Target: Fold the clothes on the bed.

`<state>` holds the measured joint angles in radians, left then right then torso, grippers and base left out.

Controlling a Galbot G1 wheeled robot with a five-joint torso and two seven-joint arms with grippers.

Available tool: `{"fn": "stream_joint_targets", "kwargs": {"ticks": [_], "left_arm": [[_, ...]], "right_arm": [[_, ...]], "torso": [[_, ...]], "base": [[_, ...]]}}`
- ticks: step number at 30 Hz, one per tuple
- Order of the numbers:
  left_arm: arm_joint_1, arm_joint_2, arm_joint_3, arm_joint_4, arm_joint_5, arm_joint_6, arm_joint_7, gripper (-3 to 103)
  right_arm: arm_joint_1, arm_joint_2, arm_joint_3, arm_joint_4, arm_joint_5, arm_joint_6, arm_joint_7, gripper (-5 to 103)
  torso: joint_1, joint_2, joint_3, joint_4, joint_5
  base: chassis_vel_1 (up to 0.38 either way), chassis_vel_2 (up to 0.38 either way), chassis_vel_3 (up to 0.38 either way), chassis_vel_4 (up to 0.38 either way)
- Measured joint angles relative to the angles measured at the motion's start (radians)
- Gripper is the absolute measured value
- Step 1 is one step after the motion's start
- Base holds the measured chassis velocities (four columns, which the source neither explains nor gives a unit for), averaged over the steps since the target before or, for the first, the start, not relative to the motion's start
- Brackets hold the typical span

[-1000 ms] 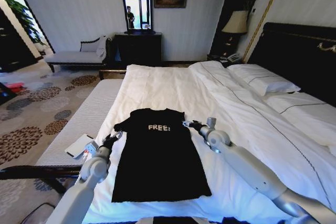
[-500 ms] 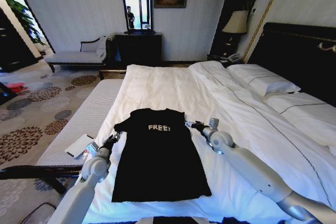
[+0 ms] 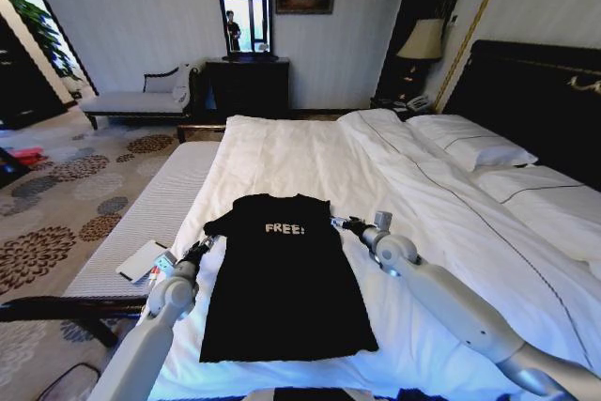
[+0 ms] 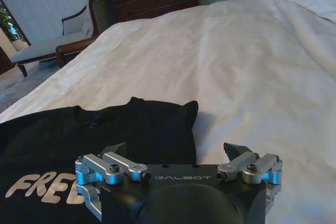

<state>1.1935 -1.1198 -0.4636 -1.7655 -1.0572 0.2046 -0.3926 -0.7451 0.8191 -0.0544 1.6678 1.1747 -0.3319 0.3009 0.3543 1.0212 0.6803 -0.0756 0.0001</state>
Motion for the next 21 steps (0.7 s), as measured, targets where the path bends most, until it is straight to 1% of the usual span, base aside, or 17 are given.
{"fn": "stream_joint_targets", "kwargs": {"ticks": [2,4,6,10,12,14,17,19,20,21], "left_arm": [[-0.01,-0.001,0.003,0.014,-0.001,-0.001,0.001,39],[-0.014,-0.001,0.005,0.021,-0.001,-0.001,0.002,39],[-0.025,-0.001,0.009,0.042,-0.001,-0.002,0.008,30],[-0.046,-0.008,0.011,0.073,-0.003,-0.003,0.011,28],[-0.053,-0.012,0.011,0.084,-0.003,-0.005,0.014,24],[-0.054,-0.013,0.011,0.085,-0.003,-0.006,0.015,24],[-0.053,-0.015,0.01,0.084,-0.004,-0.013,0.021,10],[-0.051,-0.015,0.01,0.084,-0.004,-0.013,0.022,10],[-0.048,-0.015,0.008,0.082,-0.005,-0.014,0.023,4],[-0.045,-0.013,0.007,0.082,-0.007,-0.014,0.024,2]], "right_arm": [[0.008,-0.003,-0.001,-0.002,0.005,0.0,0.0,100],[0.012,-0.005,-0.002,-0.002,0.009,-0.001,0.0,100],[0.019,-0.012,-0.003,-0.001,0.019,-0.001,0.0,100],[0.023,-0.021,-0.003,0.005,0.035,-0.003,0.006,100],[0.024,-0.027,-0.002,0.006,0.038,-0.003,0.006,100],[0.024,-0.028,-0.001,0.006,0.038,-0.003,0.006,100],[0.021,-0.031,0.001,0.006,0.037,-0.003,0.006,100],[0.02,-0.031,0.001,0.005,0.037,-0.003,0.006,100],[0.02,-0.031,0.001,0.005,0.036,-0.003,0.006,100],[0.019,-0.031,0.001,0.006,0.036,-0.003,0.006,100]], "torso": [[0.0,0.0,0.0,0.0001,-0.0001],[0.0,0.0,0.0,0.0001,0.0],[0.0,0.0,0.0,0.0002,-0.0001],[0.0,0.0,0.0,0.0,-0.0001],[0.0,0.0,0.0,0.0,-0.0001],[0.0,0.0,0.0,0.0,-0.0001],[0.0,0.0,0.0,0.0,0.0],[0.0,0.0,0.0,-0.0001,0.0],[0.0,0.0,0.0,0.0001,0.0],[0.0,0.0,0.0,0.0002,-0.0001]], "base": [[0.0,0.0,0.0,0.0],[0.0,0.0,0.0,0.0],[0.0,0.0,0.0,0.0],[0.0,0.0,0.0,0.0],[0.0,0.0,0.0,0.0],[0.0,0.0,0.0,0.0],[0.0,0.0,0.0,0.0],[0.0,0.0,0.0,0.0],[0.0,0.0,0.0,0.0],[0.0,0.0,0.0,0.0]]}}
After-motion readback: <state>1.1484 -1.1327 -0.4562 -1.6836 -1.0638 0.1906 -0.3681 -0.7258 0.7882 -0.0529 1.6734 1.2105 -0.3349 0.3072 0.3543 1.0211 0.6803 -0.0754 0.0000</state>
